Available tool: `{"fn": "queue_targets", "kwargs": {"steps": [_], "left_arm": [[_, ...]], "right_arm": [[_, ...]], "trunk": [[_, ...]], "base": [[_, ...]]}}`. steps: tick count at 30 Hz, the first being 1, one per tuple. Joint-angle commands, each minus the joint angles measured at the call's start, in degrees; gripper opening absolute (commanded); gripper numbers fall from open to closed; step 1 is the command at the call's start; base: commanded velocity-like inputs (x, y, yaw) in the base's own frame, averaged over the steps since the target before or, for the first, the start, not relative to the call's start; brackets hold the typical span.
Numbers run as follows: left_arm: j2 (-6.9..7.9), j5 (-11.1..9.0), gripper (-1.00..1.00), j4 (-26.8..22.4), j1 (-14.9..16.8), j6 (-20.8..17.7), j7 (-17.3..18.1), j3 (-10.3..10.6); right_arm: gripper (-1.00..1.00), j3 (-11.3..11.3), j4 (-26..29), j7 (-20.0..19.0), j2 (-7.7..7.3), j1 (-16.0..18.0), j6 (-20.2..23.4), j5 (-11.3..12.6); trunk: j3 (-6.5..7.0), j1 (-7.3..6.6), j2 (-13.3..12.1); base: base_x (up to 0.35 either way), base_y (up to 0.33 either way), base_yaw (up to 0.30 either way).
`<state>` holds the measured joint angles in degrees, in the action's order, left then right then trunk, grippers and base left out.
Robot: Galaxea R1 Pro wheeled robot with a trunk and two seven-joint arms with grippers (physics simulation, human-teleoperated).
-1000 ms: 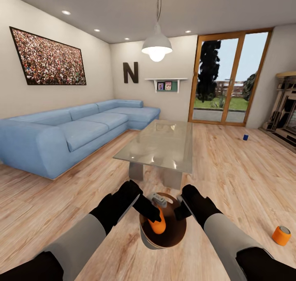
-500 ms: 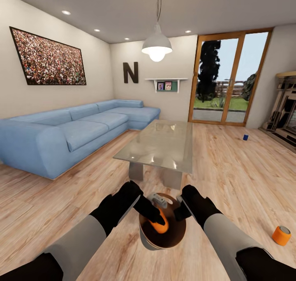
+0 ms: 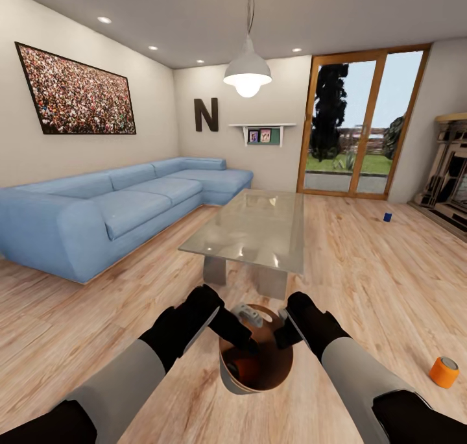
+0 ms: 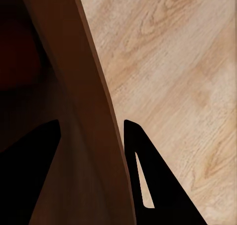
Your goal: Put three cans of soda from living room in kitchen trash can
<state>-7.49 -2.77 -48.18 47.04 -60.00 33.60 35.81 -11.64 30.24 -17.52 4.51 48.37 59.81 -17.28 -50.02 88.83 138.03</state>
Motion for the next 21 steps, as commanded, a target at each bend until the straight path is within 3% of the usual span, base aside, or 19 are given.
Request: {"fn": "queue_targets", "kwargs": {"steps": [1,8,13,21], "left_arm": [[0.12,1.9,1.00,0.4,0.0,0.0,-0.1,0.0],[0.34,1.8,1.00,-5.9,-0.2,0.0,0.8,-0.3],[1.51,1.7,1.00,-10.5,-1.1,0.0,3.1,-0.4],[3.52,1.6,1.00,-15.0,-1.7,0.0,3.7,-0.5]], "right_arm": [[-1.00,0.2,0.2,-0.2,-0.03,0.1,0.2,1.6],[-1.00,0.2,0.2,-0.2,-0.03,0.1,0.2,1.6],[-1.00,0.2,0.2,-0.2,-0.03,0.1,0.2,1.6],[-1.00,0.3,0.2,-0.2,-0.09,0.1,0.2,1.6]], "trunk": [[0.01,-0.01,0.0],[0.01,-0.01,0.0],[0.01,-0.01,0.0],[0.01,-0.01,0.0]], "base": [[0.000,0.000,0.000],[0.000,0.000,0.000],[0.000,0.000,0.000],[0.000,0.000,0.000]]}}
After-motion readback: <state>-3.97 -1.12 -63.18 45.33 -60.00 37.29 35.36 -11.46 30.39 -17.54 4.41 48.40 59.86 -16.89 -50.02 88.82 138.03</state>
